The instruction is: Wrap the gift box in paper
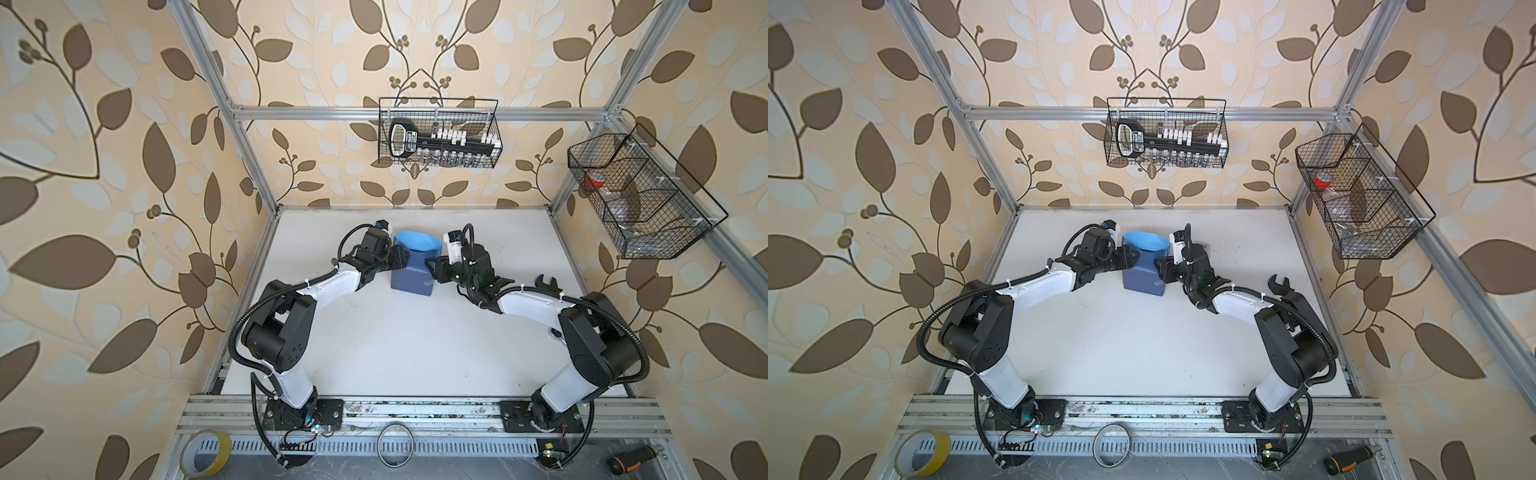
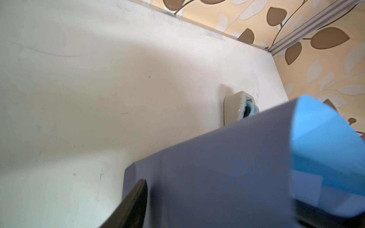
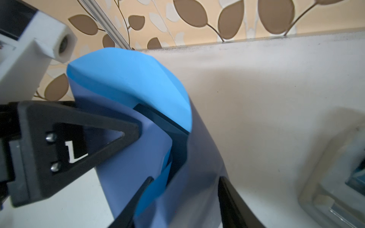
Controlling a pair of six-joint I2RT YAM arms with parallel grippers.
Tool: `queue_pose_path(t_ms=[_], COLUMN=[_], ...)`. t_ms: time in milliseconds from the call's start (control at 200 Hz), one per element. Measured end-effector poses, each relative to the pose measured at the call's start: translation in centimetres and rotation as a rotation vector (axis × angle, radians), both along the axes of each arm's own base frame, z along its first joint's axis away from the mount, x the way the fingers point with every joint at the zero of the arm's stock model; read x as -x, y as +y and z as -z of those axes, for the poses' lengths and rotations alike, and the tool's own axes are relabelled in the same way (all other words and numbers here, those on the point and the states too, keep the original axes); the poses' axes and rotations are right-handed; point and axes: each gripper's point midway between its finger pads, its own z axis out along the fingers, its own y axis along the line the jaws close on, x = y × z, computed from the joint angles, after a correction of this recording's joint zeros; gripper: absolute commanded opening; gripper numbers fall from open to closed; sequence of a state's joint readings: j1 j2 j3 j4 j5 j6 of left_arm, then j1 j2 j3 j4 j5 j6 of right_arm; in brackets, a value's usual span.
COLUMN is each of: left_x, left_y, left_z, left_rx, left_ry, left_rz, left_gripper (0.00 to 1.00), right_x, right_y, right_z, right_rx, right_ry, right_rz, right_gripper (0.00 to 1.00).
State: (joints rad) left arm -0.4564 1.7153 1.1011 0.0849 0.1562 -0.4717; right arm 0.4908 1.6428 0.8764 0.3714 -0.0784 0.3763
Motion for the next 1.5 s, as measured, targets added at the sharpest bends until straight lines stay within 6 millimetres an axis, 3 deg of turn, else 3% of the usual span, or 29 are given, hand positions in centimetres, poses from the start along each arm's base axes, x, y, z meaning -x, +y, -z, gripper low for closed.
queue_pose_path(t_ms=[175, 335, 475, 880, 1190, 1499], left_x=[0.0, 0.1, 0.0, -0.7, -1.3, -1.6], left_y=[-0.2, -0.2, 0.3, 1.5, 1.6, 1.4], left_z=[0.1, 0.2, 0.2, -0.5, -0.9, -1.1], left_rx=[0.019, 0.023, -0.004, -0.123, -0.191, -0.203], left_ry=[-0.013, -0.006, -0.005, -0.022, -0.057, -0.075], left_rz=[0.006, 0.007, -0.013, -0.029, 0.002, 0.016], left_gripper=[0.53, 0.63, 0.64, 0.49, 0.30, 0.19], right_x=[-0.7, -1.3, -1.3, -1.5, -1.7, -2.0], right_y=[-0.2, -0.3, -0.2, -0.1, 0.0, 0.0], right_z=[0.1, 0.1, 0.0, 0.0, -0.1, -0.4], right_rx=[0.033, 0.074, 0.090, 0.097, 0.101, 0.134], right_ry=[0.016, 0.009, -0.001, -0.017, -0.024, 0.006], right_rz=[0.035, 0.059, 0.060, 0.058, 0.057, 0.050], right_gripper=[0.49, 0.45, 0.44, 0.40, 0.39, 0.50])
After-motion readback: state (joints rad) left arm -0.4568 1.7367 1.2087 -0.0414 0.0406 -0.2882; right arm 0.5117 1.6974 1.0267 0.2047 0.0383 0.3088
